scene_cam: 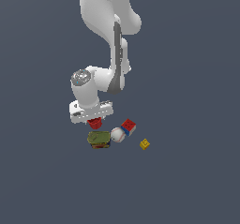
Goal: Pick up a designated object from a clutter of objects.
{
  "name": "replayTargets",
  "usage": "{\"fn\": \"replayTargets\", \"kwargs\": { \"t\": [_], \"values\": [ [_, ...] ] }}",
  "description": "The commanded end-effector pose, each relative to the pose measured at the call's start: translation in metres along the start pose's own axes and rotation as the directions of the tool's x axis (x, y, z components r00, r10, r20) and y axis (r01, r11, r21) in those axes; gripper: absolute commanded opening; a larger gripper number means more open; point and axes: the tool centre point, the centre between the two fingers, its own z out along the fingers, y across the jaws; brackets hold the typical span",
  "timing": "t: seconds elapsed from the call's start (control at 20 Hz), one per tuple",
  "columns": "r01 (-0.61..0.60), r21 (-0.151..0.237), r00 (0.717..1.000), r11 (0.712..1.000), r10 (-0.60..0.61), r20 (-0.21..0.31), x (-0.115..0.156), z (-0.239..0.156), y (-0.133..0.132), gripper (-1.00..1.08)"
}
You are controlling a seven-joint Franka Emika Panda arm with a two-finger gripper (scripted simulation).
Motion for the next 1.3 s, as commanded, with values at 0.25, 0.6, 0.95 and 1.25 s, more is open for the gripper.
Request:
{"fn": "replayTargets", "kwargs": {
  "t": [0.25, 0.6, 0.95, 1.25],
  "values": [
    [0.001, -0.001, 1.0, 1.0, -0.001, -0.002, 0.009, -0.03, -0.022, -1.0],
    [0.001, -0.002, 1.0, 1.0, -0.001, -0.001, 0.025, -0.082, -0.062, -1.0],
    [0.0, -0.005, 1.0, 1.0, 0.0, 0.0, 0.045, -0.151, -0.113, -1.0],
    [0.0, -0.005, 1.0, 1.0, 0.0, 0.0, 0.064, -0.211, -0.158, -1.0]
  ]
}}
